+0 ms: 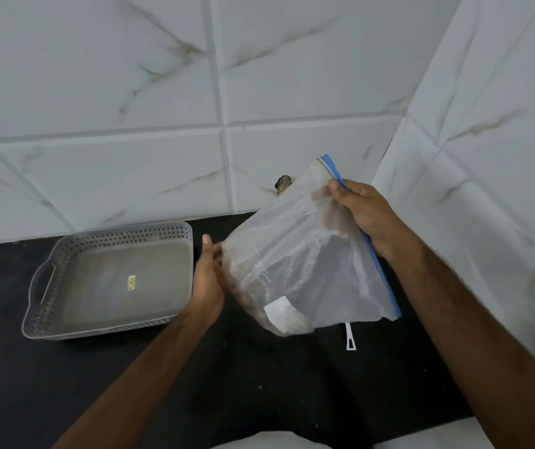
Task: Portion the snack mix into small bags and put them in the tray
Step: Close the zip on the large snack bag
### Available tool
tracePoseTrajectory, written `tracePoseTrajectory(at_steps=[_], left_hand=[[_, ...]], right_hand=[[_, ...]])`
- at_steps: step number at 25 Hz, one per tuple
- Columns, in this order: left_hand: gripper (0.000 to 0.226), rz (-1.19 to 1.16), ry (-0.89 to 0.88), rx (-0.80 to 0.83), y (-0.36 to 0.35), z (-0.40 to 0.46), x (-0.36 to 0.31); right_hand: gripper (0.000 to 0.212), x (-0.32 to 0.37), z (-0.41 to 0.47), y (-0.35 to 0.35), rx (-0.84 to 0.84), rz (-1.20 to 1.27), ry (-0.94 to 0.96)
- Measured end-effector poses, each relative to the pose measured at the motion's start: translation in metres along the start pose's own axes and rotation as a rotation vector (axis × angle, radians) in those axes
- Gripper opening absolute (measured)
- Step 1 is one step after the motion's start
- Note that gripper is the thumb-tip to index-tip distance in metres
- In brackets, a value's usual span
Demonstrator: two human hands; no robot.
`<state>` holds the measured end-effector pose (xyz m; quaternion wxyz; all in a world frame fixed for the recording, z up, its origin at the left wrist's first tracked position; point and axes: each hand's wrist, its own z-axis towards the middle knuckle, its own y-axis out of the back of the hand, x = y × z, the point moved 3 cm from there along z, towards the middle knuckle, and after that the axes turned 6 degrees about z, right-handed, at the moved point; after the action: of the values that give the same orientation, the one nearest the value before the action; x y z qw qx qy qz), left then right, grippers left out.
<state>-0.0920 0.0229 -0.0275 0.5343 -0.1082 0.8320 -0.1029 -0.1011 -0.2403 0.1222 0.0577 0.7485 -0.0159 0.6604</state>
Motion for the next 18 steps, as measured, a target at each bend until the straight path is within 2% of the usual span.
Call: tracePoseTrajectory(at_steps=[1, 3, 4, 5, 7, 9, 13, 15, 16, 18], left_hand=[[0.065, 0.027, 0.064, 0.111, -0.002, -0.007, 0.010], [0.041, 0.104, 0.091, 0.231, -0.004, -0.021, 0.027], [0.032, 0.097, 0.064, 0.197, -0.005, -0.025, 0.031], [0.031, 0.062, 0.039, 0.148, -0.003, -0.024, 0.033], [0.051, -0.057, 0.057, 0.150, -0.001, -0.022, 0.033], [0.068, -0.107, 0.165, 0.220, -0.002, -0.025, 0.035], [0.057, 0.103, 0.280, 0.424, -0.009, -0.040, 0.060], [0.068, 0.212, 0.224, 0.301, -0.015, -0.041, 0.053], [0.068, 0.287, 0.136, 0.237, -0.020, -0.043, 0.038], [0.048, 0.352, -0.087, 0.139, -0.025, -0.045, 0.002]], right_hand=[[0.030, 0.001, 0.000, -0.003, -0.024, 0.033, 0.003], [0.028, 0.000, 0.001, -0.009, -0.034, 0.083, -0.006], [0.026, 0.000, 0.002, -0.010, -0.041, 0.088, -0.006], [0.025, 0.000, 0.004, -0.010, -0.061, 0.084, -0.007], [0.019, 0.000, 0.006, -0.008, -0.135, 0.119, -0.035], [0.015, 0.001, 0.004, -0.009, -0.170, 0.251, -0.088], [0.055, 0.001, -0.001, -0.018, -0.115, 0.419, -0.082], [0.058, 0.006, -0.003, -0.023, -0.041, 0.386, -0.030], [0.054, 0.009, -0.005, -0.025, 0.000, 0.322, -0.011], [0.045, 0.013, -0.009, -0.027, 0.038, 0.249, -0.006]])
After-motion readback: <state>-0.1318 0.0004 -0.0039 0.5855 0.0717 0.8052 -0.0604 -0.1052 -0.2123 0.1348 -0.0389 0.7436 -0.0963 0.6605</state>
